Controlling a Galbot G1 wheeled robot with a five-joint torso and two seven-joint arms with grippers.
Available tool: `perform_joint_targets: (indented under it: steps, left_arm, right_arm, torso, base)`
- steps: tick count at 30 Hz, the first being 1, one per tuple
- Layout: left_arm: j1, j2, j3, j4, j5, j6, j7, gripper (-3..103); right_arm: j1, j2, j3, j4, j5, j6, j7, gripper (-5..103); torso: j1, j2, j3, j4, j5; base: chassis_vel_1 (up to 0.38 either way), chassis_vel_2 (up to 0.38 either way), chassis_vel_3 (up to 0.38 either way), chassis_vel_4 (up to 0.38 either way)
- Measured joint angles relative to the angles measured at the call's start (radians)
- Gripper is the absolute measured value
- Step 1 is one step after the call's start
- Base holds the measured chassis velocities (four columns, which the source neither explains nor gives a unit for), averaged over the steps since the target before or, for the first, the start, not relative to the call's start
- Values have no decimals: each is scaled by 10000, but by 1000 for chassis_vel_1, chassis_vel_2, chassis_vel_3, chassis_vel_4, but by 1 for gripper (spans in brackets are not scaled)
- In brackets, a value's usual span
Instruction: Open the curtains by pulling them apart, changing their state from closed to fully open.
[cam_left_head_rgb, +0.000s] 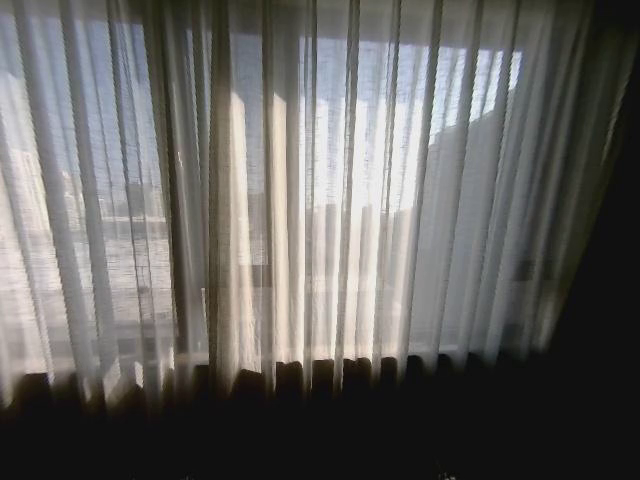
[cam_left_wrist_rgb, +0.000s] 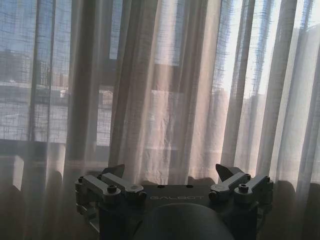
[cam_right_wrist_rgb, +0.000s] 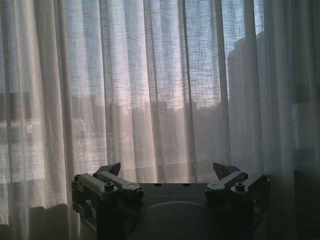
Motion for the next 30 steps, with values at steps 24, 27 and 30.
perform_joint_targets:
  steps: [24,27,30]
  left_arm:
    - [-66,-47,-43,108,158,-175,105,100]
    - [-71,-60,-51,118,187,-222,106,100]
    - [-67,-81,-56,133,227,-279,131,100]
  right_arm:
    - [23,31,386,-140,-163,183,-527,100]
    - [19,50,362,-104,-164,183,-528,100]
    - [41,54,343,-104,-178,186,-517,100]
  torso:
    - [0,-1,0,-2,0]
    - [0,0,0,0,0]
    - [0,-1,0,0,0]
  base:
    - [0,0,0,0]
    - [0,0,0,0]
    - [20,21,-54,-31]
